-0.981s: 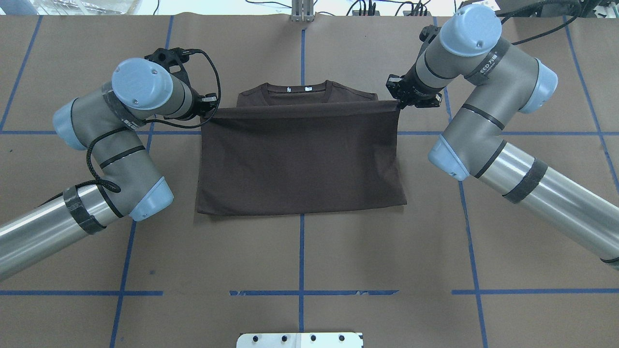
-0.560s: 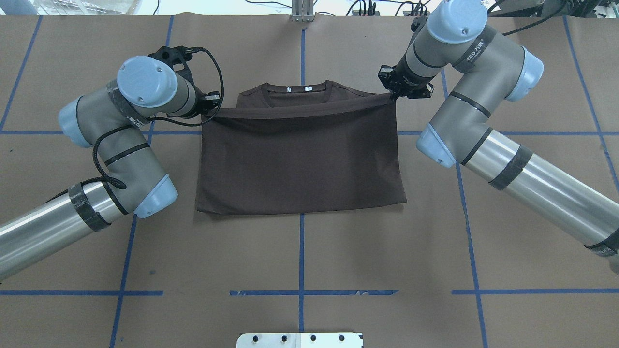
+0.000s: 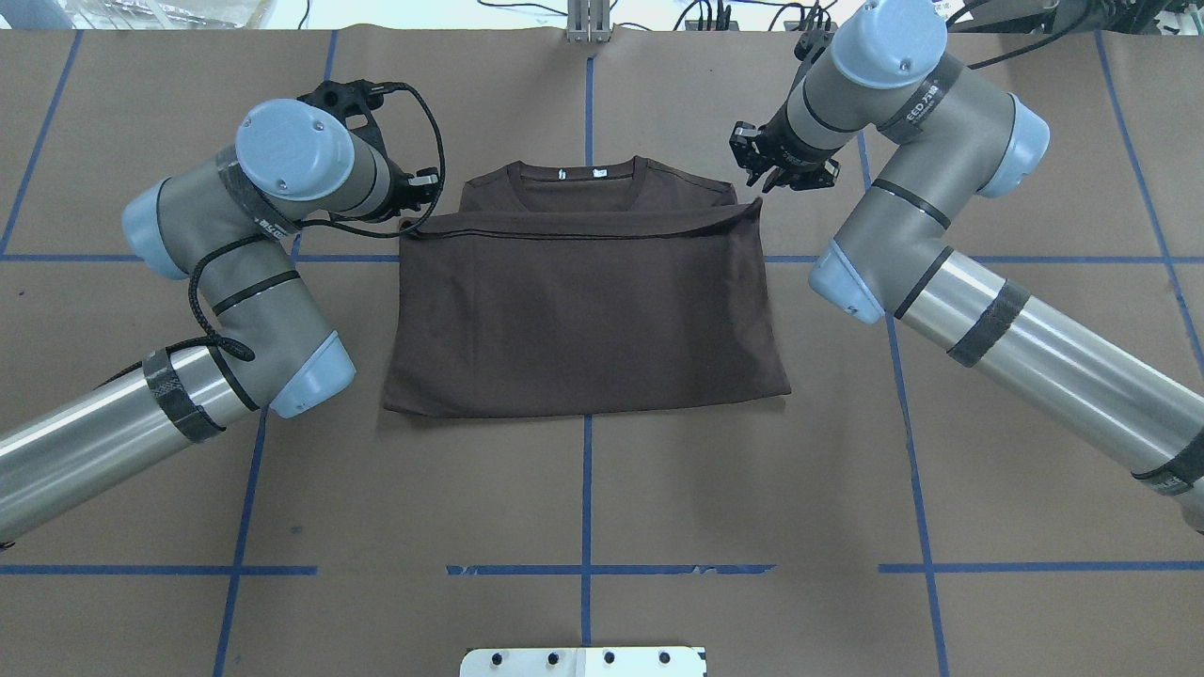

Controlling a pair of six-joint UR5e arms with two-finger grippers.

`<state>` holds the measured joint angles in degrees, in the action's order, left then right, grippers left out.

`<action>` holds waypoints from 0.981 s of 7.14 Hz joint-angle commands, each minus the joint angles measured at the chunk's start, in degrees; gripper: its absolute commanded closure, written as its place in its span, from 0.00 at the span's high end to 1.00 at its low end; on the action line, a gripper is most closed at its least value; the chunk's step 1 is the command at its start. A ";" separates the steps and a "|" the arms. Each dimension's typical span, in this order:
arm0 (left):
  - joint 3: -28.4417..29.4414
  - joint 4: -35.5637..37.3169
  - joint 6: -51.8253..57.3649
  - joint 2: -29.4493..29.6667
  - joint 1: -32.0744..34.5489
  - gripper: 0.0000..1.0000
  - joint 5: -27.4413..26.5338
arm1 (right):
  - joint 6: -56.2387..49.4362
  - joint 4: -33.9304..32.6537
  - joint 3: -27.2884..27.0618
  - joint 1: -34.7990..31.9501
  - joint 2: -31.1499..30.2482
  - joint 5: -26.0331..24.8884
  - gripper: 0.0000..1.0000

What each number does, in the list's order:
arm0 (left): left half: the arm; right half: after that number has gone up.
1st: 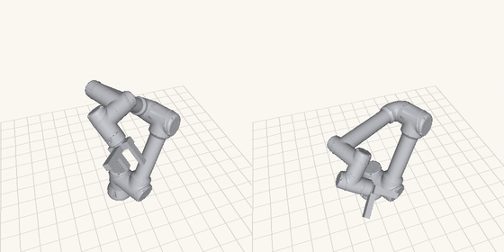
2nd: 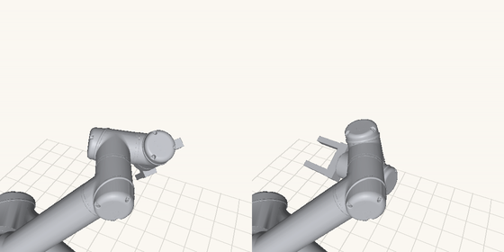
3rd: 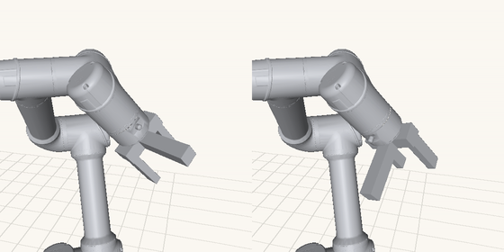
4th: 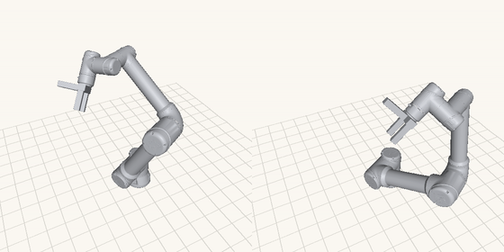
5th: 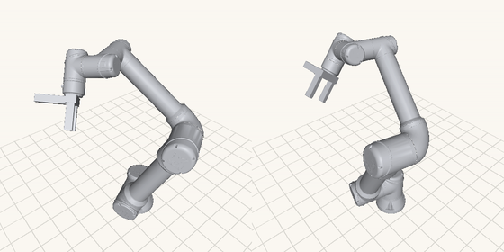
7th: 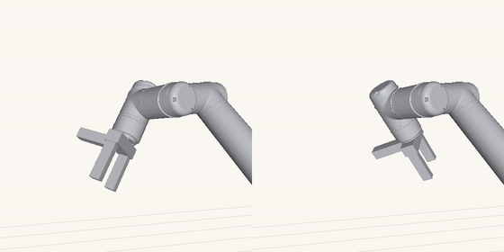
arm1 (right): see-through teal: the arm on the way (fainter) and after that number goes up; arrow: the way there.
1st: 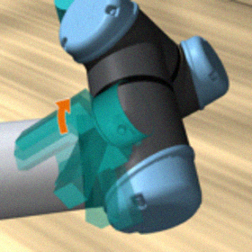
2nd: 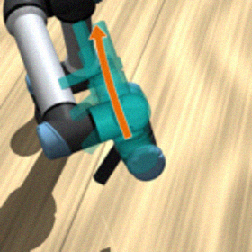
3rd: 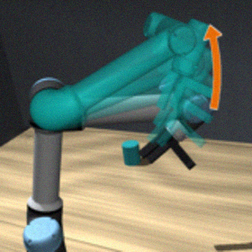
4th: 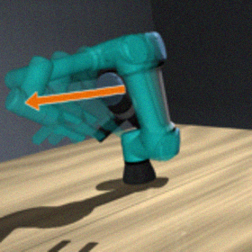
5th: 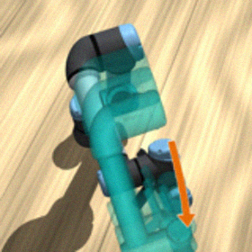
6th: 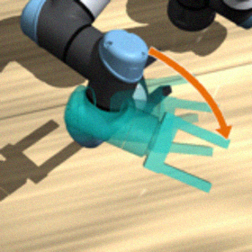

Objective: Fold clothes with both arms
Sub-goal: 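Lay the hem down near the collar and open both grippers, then raise the left gripper away while the right gripper grasps the shirt's side edge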

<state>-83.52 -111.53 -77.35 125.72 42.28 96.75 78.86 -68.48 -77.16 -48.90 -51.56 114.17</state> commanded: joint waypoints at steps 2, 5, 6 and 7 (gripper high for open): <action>0.03 0.00 0.27 1.10 1.67 1.00 0.98 | 0.50 0.10 -4.82 1.77 -2.82 2.11 1.00; -1.55 0.70 0.01 1.54 1.67 1.00 3.71 | 1.73 -0.25 -22.30 11.43 -20.47 -1.21 1.00; -1.64 0.79 0.01 1.63 1.67 1.00 3.71 | 2.60 -0.25 -23.12 13.81 -22.25 -2.53 0.99; -1.91 0.79 0.01 1.54 1.67 1.00 3.62 | 2.61 -0.34 -23.30 14.96 -22.09 -2.81 0.90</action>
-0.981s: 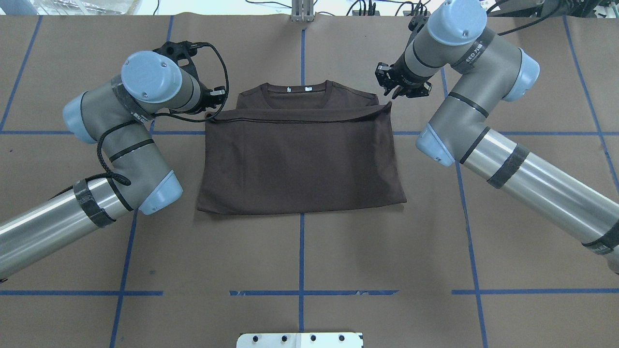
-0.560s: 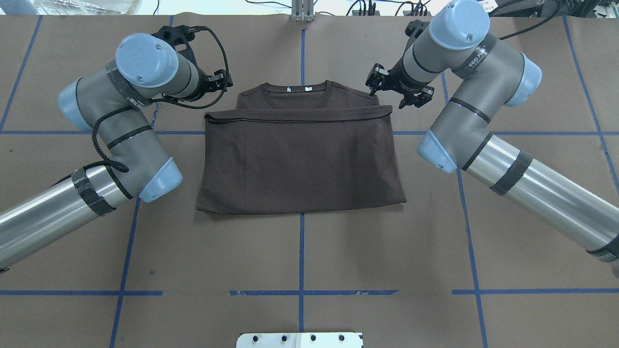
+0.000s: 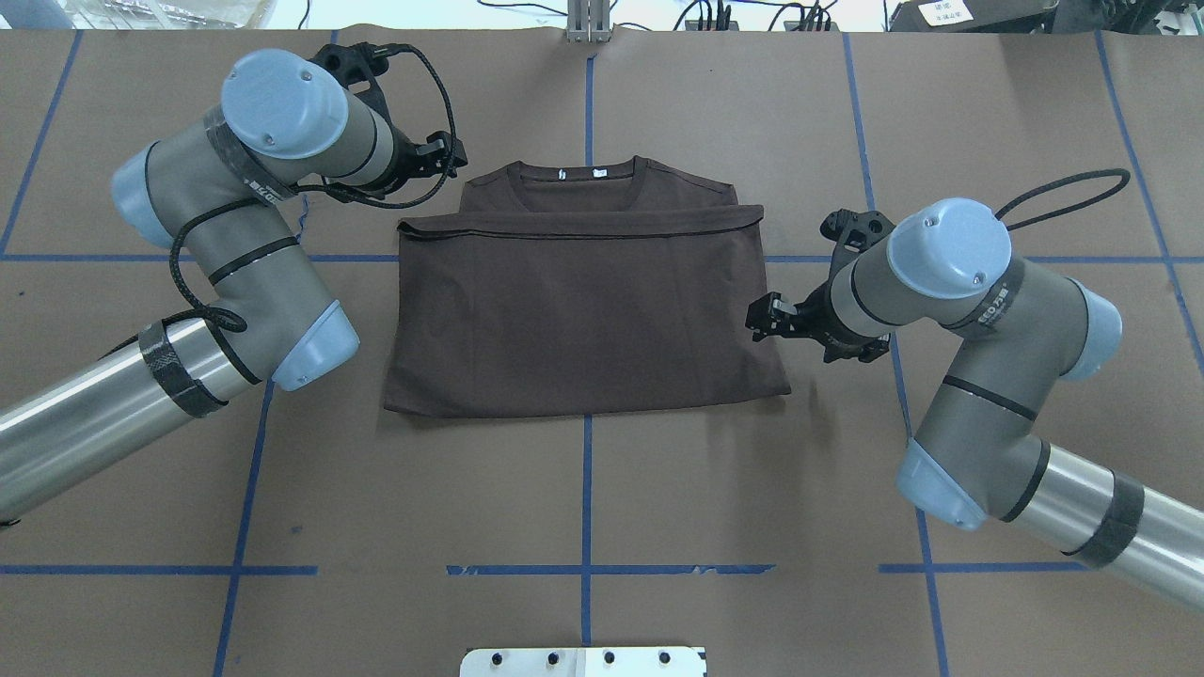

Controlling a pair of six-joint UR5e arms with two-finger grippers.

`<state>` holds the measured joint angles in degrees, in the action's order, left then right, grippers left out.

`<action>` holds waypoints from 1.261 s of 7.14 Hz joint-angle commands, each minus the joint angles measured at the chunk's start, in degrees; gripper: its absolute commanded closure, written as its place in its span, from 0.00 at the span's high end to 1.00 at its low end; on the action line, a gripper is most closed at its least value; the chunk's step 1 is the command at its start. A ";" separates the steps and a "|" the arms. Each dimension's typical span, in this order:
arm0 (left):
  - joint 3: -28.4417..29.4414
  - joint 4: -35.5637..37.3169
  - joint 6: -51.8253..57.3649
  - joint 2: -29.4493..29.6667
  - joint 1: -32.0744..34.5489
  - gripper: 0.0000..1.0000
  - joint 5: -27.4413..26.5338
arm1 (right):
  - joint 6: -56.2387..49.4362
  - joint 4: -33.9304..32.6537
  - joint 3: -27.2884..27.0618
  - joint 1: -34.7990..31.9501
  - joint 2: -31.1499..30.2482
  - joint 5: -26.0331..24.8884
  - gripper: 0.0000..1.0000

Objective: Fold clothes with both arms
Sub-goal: 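Raise the left gripper away while the right gripper grasps the shirt's side edge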

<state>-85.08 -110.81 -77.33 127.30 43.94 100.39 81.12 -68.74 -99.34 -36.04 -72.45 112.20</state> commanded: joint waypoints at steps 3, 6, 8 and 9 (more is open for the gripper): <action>-0.53 0.07 0.07 -0.29 0.00 1.00 -0.10 | -0.35 -0.17 -0.24 2.99 0.03 -0.75 0.38; -0.53 0.07 0.34 -0.47 0.00 1.00 -0.37 | -0.88 0.18 -1.03 2.81 -0.14 0.03 0.00; -0.79 0.07 0.34 -0.47 0.00 1.00 -0.37 | -0.88 0.45 -5.22 3.86 -4.42 0.21 0.00; -0.88 0.07 0.25 -0.47 0.00 1.00 -0.37 | -0.71 0.45 -12.30 8.04 -11.93 0.04 0.00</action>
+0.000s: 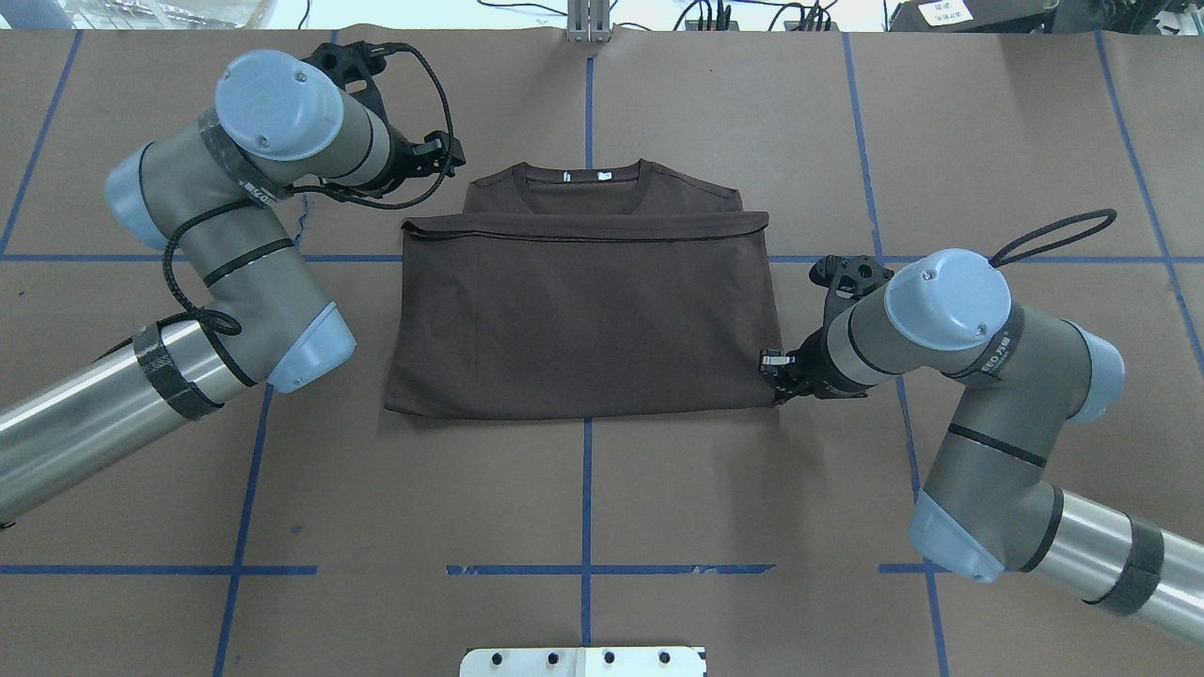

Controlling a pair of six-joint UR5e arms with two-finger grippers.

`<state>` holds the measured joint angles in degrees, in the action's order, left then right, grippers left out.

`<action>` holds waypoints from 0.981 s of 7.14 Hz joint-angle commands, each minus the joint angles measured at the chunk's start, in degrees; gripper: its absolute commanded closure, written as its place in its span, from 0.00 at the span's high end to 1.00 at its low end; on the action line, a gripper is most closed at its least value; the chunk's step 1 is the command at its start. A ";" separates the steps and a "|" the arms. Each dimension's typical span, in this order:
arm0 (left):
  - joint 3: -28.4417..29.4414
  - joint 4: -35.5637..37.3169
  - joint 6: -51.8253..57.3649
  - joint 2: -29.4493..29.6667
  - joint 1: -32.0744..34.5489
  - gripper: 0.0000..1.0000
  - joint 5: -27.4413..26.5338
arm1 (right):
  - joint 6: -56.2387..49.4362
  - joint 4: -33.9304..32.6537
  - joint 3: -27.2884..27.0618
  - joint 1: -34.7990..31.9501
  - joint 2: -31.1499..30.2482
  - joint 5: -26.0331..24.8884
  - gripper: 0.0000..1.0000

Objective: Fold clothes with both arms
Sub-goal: 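Drag the shirt toward the robot with the right gripper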

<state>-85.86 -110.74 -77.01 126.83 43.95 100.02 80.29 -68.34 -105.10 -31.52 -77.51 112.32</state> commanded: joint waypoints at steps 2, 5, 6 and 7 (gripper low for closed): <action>-2.02 0.09 -0.50 -0.35 -0.09 1.00 -0.09 | 2.06 0.05 -18.68 13.80 -18.85 -0.34 0.00; -3.78 0.26 -0.60 -0.53 -0.35 1.00 -0.09 | 19.34 0.13 -24.17 28.59 -21.63 -1.31 0.99; -5.79 0.35 -0.68 -1.83 -0.61 1.00 0.34 | 19.64 0.05 -25.92 28.10 -21.71 -3.49 1.00; -9.55 2.35 -1.73 -3.94 -2.53 1.00 0.52 | 19.56 0.13 -25.94 23.31 -21.28 -4.03 1.00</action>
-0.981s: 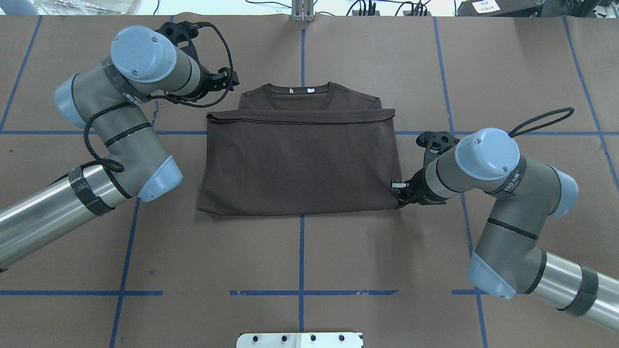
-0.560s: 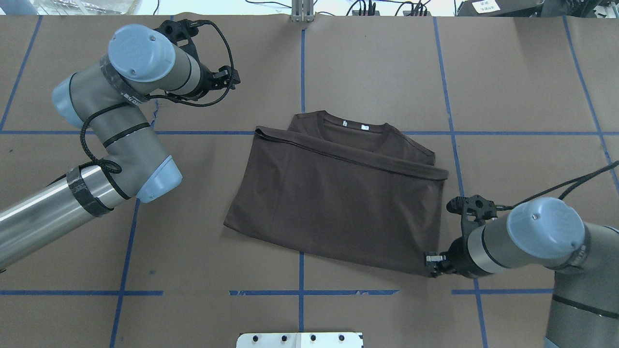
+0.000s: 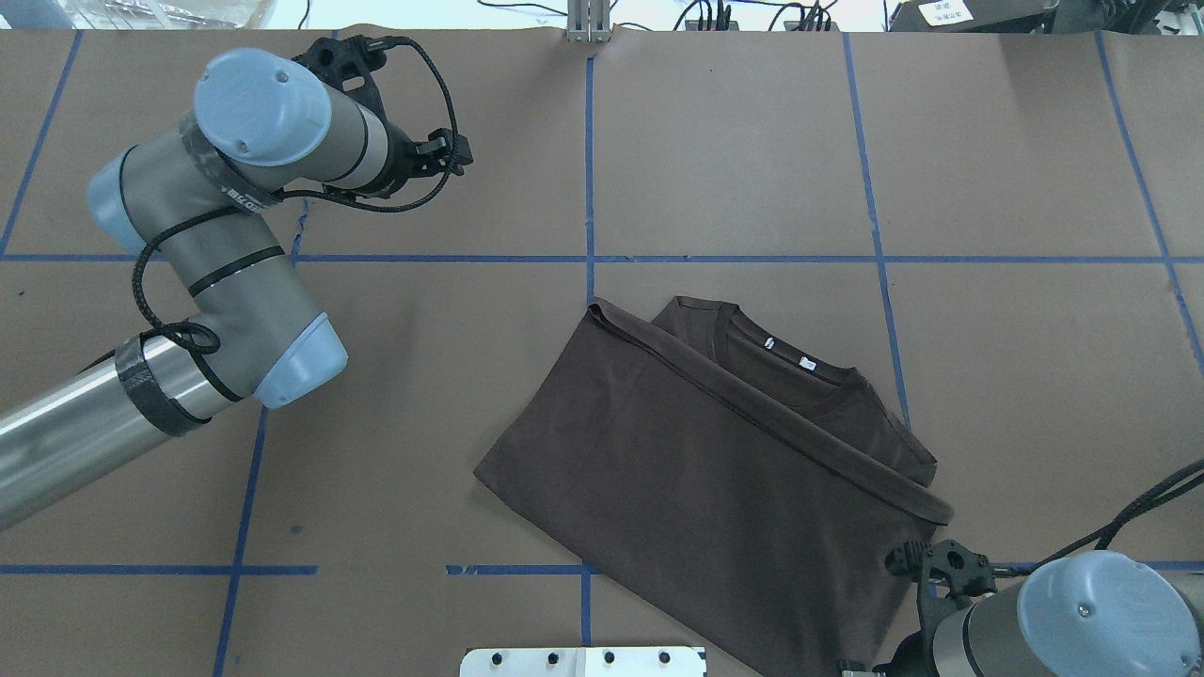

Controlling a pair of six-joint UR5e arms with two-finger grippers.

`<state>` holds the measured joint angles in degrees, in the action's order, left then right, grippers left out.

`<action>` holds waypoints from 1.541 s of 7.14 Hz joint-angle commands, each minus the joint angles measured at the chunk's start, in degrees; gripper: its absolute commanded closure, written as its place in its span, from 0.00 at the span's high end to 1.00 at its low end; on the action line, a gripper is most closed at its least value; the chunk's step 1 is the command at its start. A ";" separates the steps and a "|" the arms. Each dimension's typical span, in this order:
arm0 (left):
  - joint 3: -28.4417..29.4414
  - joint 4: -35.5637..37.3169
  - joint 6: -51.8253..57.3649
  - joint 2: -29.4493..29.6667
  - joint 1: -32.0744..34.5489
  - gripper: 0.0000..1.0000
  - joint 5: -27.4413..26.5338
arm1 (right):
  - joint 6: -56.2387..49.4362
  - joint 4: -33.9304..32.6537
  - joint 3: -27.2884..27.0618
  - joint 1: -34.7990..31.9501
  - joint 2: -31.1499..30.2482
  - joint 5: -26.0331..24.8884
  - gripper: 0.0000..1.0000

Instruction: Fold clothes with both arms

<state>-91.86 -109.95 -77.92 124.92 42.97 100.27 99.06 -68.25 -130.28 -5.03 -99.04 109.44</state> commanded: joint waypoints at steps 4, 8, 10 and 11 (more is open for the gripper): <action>-8.59 -0.77 -24.34 -8.46 -21.66 1.00 -2.60 | -3.51 -0.05 2.31 -25.60 10.97 0.15 1.00; -10.79 -1.32 -28.08 -9.78 -25.83 0.73 -3.59 | -4.49 -0.05 3.10 -28.54 12.82 1.91 1.00; -11.58 -1.24 -27.99 -9.78 -25.83 0.00 -3.59 | -4.40 -0.05 3.19 -29.24 12.82 2.44 1.00; -11.68 -1.24 -27.82 -9.69 -25.75 0.00 -3.41 | -4.40 -0.05 3.19 -29.25 12.74 2.44 1.00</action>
<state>-103.24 -111.21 -105.89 115.15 17.17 96.70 94.63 -68.29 -127.12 -34.14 -86.25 111.75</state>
